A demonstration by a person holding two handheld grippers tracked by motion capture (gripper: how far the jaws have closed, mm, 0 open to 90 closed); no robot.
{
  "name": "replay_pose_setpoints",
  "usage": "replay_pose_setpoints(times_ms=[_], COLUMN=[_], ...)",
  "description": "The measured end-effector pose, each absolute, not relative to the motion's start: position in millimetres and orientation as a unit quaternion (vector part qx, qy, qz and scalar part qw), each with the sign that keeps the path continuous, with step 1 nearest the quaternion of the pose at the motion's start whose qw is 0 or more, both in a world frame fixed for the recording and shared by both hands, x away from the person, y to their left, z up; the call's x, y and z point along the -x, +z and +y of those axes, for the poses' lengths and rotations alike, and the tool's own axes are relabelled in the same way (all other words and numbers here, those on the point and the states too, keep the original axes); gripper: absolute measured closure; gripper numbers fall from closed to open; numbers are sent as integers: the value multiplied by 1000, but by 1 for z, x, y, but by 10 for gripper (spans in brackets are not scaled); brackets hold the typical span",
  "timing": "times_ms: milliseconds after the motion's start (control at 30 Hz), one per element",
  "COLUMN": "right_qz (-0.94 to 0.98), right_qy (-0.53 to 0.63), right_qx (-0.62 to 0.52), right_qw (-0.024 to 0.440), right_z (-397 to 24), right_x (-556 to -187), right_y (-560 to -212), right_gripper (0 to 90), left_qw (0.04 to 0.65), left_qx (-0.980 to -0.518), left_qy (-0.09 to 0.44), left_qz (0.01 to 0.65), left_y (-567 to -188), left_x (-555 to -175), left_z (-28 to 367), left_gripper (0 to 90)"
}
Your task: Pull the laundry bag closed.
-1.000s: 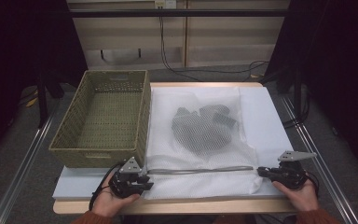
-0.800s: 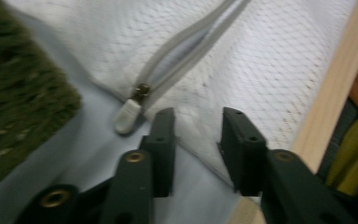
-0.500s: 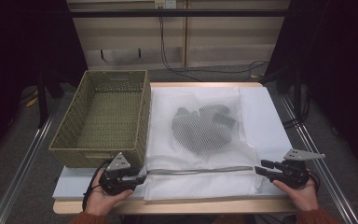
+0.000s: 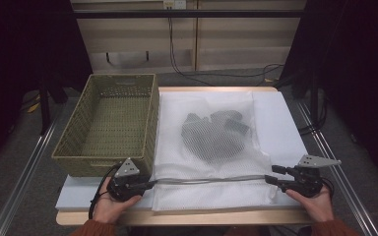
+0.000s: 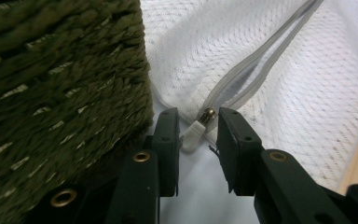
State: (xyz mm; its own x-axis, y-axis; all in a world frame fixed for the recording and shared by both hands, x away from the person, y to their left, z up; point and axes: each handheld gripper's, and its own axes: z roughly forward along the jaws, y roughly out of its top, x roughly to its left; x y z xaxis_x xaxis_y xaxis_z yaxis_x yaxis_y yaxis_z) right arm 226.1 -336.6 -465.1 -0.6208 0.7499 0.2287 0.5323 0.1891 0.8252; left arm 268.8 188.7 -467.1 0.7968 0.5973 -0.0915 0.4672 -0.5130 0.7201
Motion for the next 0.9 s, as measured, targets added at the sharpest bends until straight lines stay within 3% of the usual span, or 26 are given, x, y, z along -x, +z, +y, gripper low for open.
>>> replay_pose_setpoints(times_ms=[567, 900], right_qz=[769, 774], right_qy=[475, 467], right_qx=[-412, -413], right_qw=[115, 114], right_z=[-332, -332], right_x=[-226, -225], right_y=[-466, -468], right_gripper=[397, 391], left_qw=[369, 365], left_qx=[-882, -884], left_qy=[72, 55], left_qz=[284, 287], left_y=[-476, -473], left_x=[-272, -270], left_z=[178, 179], left_gripper=[654, 793])
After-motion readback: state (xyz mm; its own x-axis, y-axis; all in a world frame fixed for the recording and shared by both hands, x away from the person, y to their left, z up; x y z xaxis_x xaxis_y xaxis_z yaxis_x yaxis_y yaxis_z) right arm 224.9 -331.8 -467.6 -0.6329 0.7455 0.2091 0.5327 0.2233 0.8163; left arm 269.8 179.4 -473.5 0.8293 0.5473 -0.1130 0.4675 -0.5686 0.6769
